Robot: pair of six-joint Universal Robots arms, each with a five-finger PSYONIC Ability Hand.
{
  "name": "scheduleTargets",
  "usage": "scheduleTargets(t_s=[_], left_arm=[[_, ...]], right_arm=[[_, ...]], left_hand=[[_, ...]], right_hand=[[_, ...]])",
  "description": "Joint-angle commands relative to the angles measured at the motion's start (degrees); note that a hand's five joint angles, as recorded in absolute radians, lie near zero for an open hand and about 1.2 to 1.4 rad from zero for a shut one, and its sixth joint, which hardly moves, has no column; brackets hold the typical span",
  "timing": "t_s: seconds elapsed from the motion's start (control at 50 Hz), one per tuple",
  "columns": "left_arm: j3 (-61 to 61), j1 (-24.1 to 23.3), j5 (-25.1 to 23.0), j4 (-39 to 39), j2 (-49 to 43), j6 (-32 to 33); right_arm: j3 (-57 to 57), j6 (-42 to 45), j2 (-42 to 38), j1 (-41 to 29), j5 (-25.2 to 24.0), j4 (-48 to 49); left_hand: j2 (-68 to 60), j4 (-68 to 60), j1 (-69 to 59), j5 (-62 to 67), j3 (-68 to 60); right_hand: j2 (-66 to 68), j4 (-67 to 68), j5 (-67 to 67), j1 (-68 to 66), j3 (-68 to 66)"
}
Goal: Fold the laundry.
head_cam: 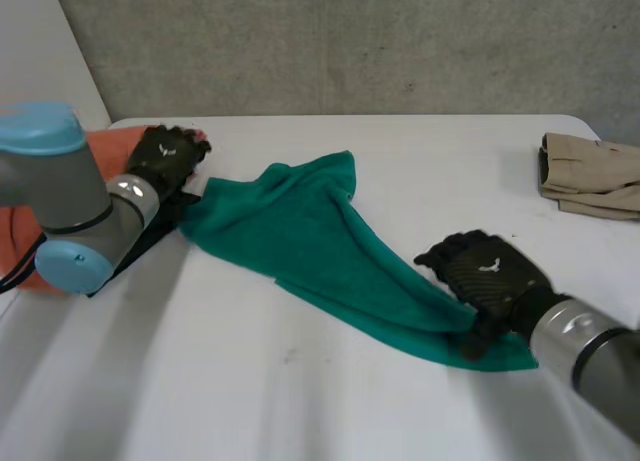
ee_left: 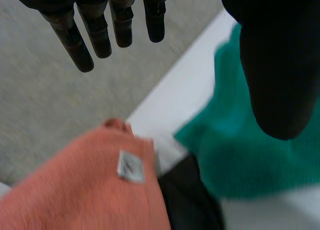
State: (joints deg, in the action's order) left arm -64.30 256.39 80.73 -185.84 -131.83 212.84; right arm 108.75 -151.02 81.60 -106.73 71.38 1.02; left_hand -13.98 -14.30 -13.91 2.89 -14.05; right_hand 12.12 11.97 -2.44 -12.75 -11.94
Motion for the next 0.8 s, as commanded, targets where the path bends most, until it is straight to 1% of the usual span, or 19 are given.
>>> scheduleTargets(t_s=[0.02,0.12,0.16,0.24,0.28,0.3,0.34,0.36,0.38,0.4,0.42,0.52,0.54,0.6,0.62,0.66,0.7,0.78,0.8], left_arm=[[6.63,1.04,-2.68,0.3,-9.31,1.97],[10.06,0.87,-4.61,0.3,-12.92,1.88],[11.03,0.78,-5.92,0.21,-14.24,1.97],[12.61,0.43,-6.37,0.21,-16.0,2.05],[13.4,0.34,-6.37,0.21,-16.71,2.05],[14.1,0.25,-6.2,0.12,-17.23,1.97],[14.63,0.08,-5.58,0.12,-17.5,1.97],[14.72,-0.01,-5.49,0.12,-17.59,1.88],[14.73,-0.19,-5.32,0.12,-17.5,1.88],[14.73,-0.28,-5.23,0.12,-17.41,1.88],[14.64,-0.54,-5.23,0.21,-17.41,1.88],[13.06,-3.08,-2.86,0.82,-15.66,1.53],[11.49,-3.79,-1.03,1.78,-12.35,1.09],[8.06,-4.76,1.01,3.46,-5.3,0.74],[5.09,-5.02,1.62,4.25,-0.15,0.04],[2.7,-5.46,1.71,4.78,3.84,-1.19],[-0.91,-6.25,1.89,5.48,10.51,-4.26],[-7.32,-7.83,1.63,7.33,21.33,-9.8],[-8.64,-8.01,1.45,7.59,22.83,-10.51]], right_arm=[[1.38,-0.06,-7.24,-4.63,8.07,8.73],[1.9,-0.06,-10.32,-5.51,9.48,12.85],[2.34,0.02,-10.85,-5.6,9.57,15.13],[2.43,0.02,-11.38,-5.86,9.75,17.08],[2.43,0.46,-11.99,-5.95,9.75,17.26],[2.35,0.55,-12.17,-5.95,9.66,17.43],[2.17,0.64,-12.61,-5.95,9.66,17.87],[2.0,0.73,-13.04,-5.86,9.75,18.48],[1.91,0.81,-13.22,-5.69,9.75,18.84],[1.91,0.82,-13.22,-5.51,9.83,19.28],[1.82,0.82,-13.22,-5.34,10.01,19.72],[0.94,1.86,-11.21,-4.2,11.94,20.51],[0.68,2.39,-10.07,-4.1,12.03,20.08],[-0.55,5.55,-4.19,-3.84,11.86,18.76],[-1.08,6.34,-2.95,-3.67,11.86,18.06],[-3.7,8.89,0.21,-2.01,11.51,15.43],[-5.99,10.13,1.45,-0.51,11.24,13.32],[-12.67,12.33,2.24,3.27,7.21,8.22],[-15.82,12.85,2.16,4.76,4.94,6.38]], left_hand=[[-5.48,-5.17,-5.56,6.57,-5.41],[-9.01,-8.7,-9.09,10.1,-8.94],[-13.03,-12.71,-13.1,14.12,-12.96],[-20.1,-19.79,-20.18,21.19,-20.03],[-27.48,-27.17,-27.56,28.57,-27.41],[-37.51,-37.2,-37.59,38.6,-37.44],[-48.49,-48.17,-48.56,49.58,-48.42],[-55.38,-55.06,-55.45,56.46,-55.3],[-65.91,-65.6,-65.99,67.0,-65.84],[-66.02,-65.7,-66.09,67.11,-65.95],[-66.02,-65.7,-66.09,67.11,-65.95],[-66.02,-65.7,-66.09,67.11,-65.95],[-66.02,-65.7,-66.09,67.11,-65.95],[-66.02,-65.7,-66.09,67.11,-65.95],[-66.02,-65.7,-66.09,67.11,-65.95],[-66.02,-65.7,-66.09,67.11,-65.95],[-66.02,-65.7,-66.09,67.11,-65.95],[-66.02,-65.7,-66.09,67.11,-65.95],[-66.02,-65.7,-66.09,67.11,-65.95]], right_hand=[[2.67,2.82,-2.35,-2.04,-2.85],[7.03,7.18,-6.7,-6.4,-7.21],[11.23,11.37,-10.9,-10.6,-11.41],[15.45,15.6,-15.12,-14.82,-15.63],[21.8,21.95,-21.48,-21.17,-21.98],[25.02,25.16,-24.69,-24.38,-25.19],[30.91,31.05,-30.58,-30.27,-31.08],[42.26,42.41,-41.93,-41.63,-42.44],[52.36,52.51,-52.04,-51.73,-52.54],[63.12,63.27,-62.8,-62.49,-63.3],[67.84,67.98,-67.51,-67.2,-68.01],[67.88,68.03,-67.56,-67.25,-68.06],[67.88,68.03,-67.56,-67.25,-68.06],[67.88,68.03,-67.56,-67.25,-68.06],[67.88,68.03,-67.56,-67.25,-68.06],[67.88,68.03,-67.56,-67.25,-68.06],[67.88,68.03,-67.56,-67.25,-68.06],[67.88,68.03,-67.56,-67.25,-68.06],[67.88,68.03,-67.56,-67.25,-68.06]])
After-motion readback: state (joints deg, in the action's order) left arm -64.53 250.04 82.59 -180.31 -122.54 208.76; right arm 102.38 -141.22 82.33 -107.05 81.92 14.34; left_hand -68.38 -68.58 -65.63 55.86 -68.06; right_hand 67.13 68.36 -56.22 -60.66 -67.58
